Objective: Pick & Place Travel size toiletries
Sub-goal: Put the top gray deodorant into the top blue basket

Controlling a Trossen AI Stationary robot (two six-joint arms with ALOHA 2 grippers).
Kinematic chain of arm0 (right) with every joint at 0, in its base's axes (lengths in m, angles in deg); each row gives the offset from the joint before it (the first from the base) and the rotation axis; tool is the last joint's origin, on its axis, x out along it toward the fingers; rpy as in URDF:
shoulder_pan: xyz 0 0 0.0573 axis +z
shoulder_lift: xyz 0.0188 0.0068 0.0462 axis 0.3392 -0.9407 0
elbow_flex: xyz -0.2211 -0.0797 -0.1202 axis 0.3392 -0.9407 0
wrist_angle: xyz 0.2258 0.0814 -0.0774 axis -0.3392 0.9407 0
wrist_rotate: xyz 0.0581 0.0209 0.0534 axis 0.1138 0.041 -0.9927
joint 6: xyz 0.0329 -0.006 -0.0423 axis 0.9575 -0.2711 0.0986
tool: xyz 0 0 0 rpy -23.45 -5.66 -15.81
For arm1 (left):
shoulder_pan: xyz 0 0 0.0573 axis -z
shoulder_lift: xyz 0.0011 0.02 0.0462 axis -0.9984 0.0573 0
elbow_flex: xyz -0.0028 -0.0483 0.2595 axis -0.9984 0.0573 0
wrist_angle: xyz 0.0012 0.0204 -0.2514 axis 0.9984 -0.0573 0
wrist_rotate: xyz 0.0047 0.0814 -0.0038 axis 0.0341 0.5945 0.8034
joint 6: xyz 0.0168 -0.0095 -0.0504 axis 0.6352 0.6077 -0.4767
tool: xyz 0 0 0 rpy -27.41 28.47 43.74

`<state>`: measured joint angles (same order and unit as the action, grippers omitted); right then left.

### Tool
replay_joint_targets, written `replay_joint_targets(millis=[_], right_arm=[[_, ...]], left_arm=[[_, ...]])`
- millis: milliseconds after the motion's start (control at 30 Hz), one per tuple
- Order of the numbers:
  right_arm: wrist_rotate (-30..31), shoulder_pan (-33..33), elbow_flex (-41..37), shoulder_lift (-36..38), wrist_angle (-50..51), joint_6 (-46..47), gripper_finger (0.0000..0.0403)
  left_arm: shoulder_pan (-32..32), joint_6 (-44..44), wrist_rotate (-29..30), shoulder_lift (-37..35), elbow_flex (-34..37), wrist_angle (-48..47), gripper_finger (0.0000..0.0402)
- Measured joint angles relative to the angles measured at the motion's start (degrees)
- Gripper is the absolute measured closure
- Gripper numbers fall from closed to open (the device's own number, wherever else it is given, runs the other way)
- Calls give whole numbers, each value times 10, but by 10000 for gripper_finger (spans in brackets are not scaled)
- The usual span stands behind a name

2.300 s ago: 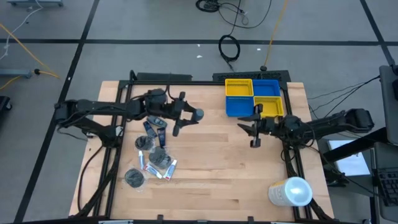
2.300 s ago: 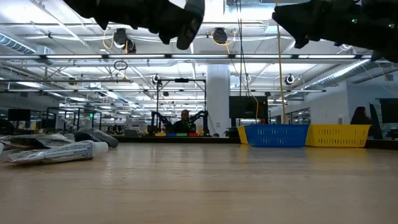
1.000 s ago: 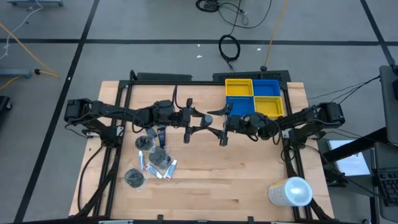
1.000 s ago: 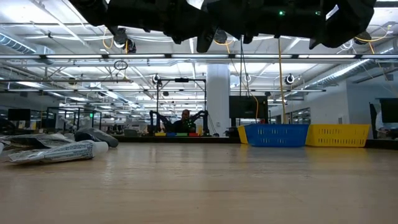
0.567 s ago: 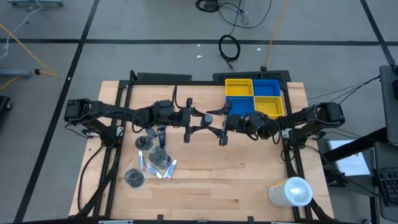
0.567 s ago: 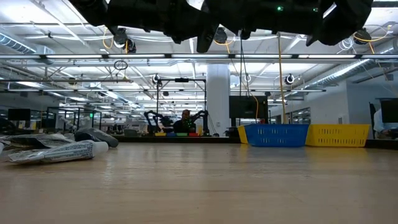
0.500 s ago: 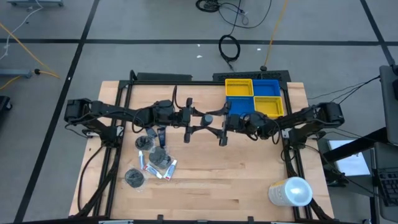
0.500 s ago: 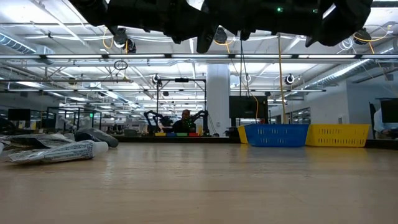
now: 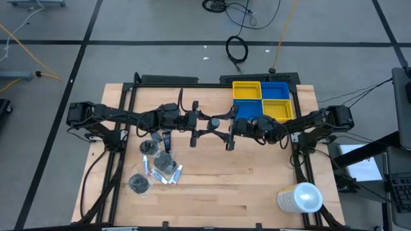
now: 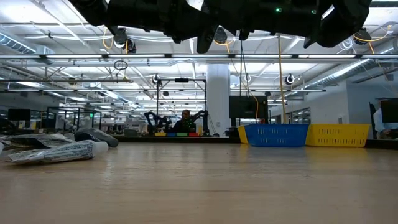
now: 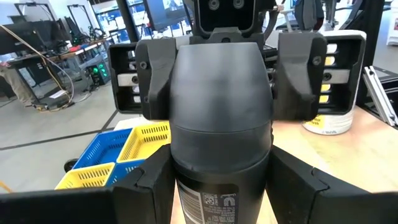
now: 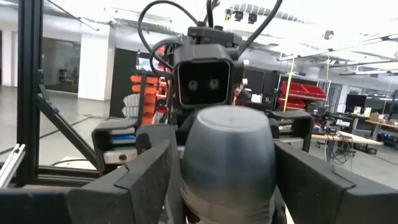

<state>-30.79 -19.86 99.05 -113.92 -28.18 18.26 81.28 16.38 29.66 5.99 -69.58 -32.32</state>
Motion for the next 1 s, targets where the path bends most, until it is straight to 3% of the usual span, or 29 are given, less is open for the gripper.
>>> replay_joint_targets(millis=[200, 733, 1000], right_arm=[[2, 0, 0, 0, -1, 2, 206], [-5, -11, 0, 0, 1, 14, 206], [-2, -19, 0, 0, 6, 14, 206]], left_arm=[[0, 0, 0, 0, 0, 0, 213], [0, -14, 8, 0, 0, 0, 212], [-1, -63, 85, 0, 0, 1, 22]])
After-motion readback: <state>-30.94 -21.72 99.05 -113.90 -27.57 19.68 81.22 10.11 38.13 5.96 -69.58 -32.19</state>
